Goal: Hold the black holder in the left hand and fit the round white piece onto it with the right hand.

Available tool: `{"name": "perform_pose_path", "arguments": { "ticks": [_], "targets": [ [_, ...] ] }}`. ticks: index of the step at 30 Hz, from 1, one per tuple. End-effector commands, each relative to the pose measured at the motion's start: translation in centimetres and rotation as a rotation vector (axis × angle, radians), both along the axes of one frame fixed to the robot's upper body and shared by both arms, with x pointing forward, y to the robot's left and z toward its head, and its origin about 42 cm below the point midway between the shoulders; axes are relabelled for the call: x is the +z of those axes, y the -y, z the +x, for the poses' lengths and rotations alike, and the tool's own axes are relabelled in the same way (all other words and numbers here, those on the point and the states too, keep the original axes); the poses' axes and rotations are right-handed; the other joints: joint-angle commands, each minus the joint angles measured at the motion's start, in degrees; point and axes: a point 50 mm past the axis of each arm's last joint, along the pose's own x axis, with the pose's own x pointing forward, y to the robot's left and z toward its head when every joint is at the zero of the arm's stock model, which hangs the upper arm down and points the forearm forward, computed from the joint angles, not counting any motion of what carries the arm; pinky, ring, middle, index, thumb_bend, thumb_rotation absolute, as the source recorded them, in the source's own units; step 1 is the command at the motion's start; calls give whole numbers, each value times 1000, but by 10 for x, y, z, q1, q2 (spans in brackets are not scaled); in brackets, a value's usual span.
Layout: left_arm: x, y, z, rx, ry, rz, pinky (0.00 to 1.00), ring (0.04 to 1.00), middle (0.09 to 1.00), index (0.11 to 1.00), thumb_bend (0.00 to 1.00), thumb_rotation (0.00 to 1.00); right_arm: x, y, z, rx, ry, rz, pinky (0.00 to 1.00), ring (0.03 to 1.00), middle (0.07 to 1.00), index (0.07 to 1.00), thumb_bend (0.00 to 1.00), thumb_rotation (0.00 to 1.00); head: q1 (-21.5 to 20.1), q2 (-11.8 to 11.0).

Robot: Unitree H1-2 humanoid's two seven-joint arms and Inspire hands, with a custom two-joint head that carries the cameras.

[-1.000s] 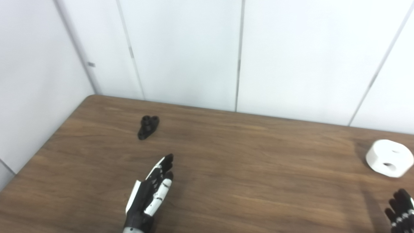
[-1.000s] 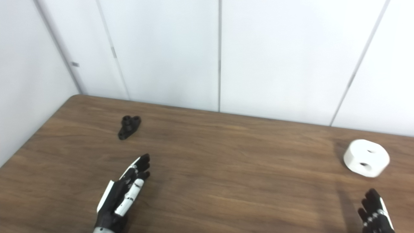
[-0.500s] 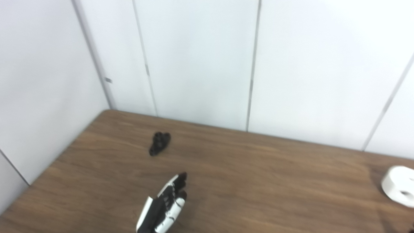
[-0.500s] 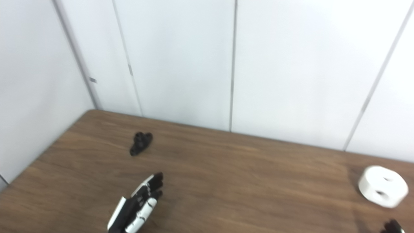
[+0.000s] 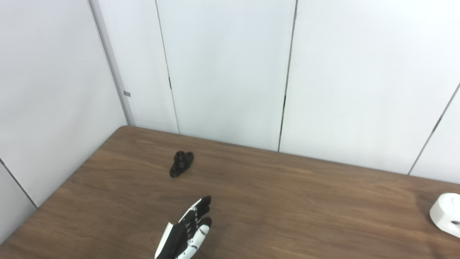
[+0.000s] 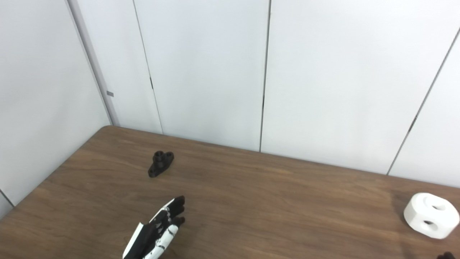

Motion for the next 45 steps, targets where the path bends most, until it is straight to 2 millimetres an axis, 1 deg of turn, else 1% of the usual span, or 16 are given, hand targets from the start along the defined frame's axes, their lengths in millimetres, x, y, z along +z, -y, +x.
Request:
{"name": "perform_pose_path", "arguments": {
  "ticks": [1,6,9,11,13,15,20,22,25,27,31,33,34,36,39,45],
  "targets": [
    [-23,8,-48,17,-106,-17,877,935,938,908,424,536,-31,-1,-17,-18,-82,28,1000,1000,1000,1000,559,972,-1,1],
    [-22,7,-48,22,-107,-21,896,936,933,907,422,521,-29,-1,-18,-13,-87,23,1000,1000,1000,1000,566,981,-2,5],
    [-22,4,-48,24,-100,1,886,928,929,905,450,480,-28,-2,-18,-12,-90,28,1000,1000,1000,1000,582,972,-4,6],
    [-20,2,-49,31,-88,22,868,933,934,916,498,344,-28,-3,-18,-12,-87,20,1000,1000,1000,1000,574,977,-5,8],
    [-16,0,-49,44,-75,42,860,930,932,916,540,307,-28,-3,-19,-11,-83,18,1000,1000,1000,1000,567,979,-7,9],
    [-9,-2,-48,64,-66,72,850,925,925,918,632,271,-27,-3,-19,-12,-88,12,1000,1000,1000,1000,556,996,-7,10],
    [15,-7,-43,135,-43,173,838,901,927,908,720,213,-28,-3,-20,-13,-88,4,1000,1000,1000,1000,573,987,-7,10],
    [27,-10,-39,179,-23,218,808,881,909,886,786,180,-27,-4,-21,-9,-91,-3,1000,1000,1000,1000,562,998,-4,11],
    [41,-16,-34,238,-11,314,788,876,894,869,849,173,-25,-4,-23,-12,-101,-4,1000,1000,1000,1000,559,1000,-5,13],
    [49,-20,-30,260,-8,362,794,889,906,873,854,162,-25,-4,-23,-16,-103,-6,1000,1000,1000,1000,571,993,-7,14],
    [56,-24,-24,311,-16,426,858,911,915,884,813,131,-24,-4,-24,-14,-102,-6,1000,1000,1000,1000,564,992,-7,15],
    [59,-26,-21,343,-34,464,867,902,908,896,767,189,-24,-4,-24,-16,-101,-6,1000,1000,1000,1000,567,992,-7,17],
    [61,-27,-19,357,-48,473,868,902,908,897,765,191,-25,-4,-24,-16,-99,-4,1000,1000,1000,1000,568,992,-7,17],
    [63,-29,-16,382,-81,497,854,908,926,918,735,260,-26,-4,-24,-12,-95,1,1000,1000,1000,1000,573,987,-8,18],
    [66,-33,-10,417,-125,546,842,926,952,938,704,309,-26,-5,-24,-10,-93,-3,1000,1000,1000,1000,578,992,-10,20],
    [64,-44,8,461,-142,673,897,968,953,936,737,370,-24,-7,-25,-16,-96,5,1000,1000,1000,1000,596,998,-14,24]
  ]
}}
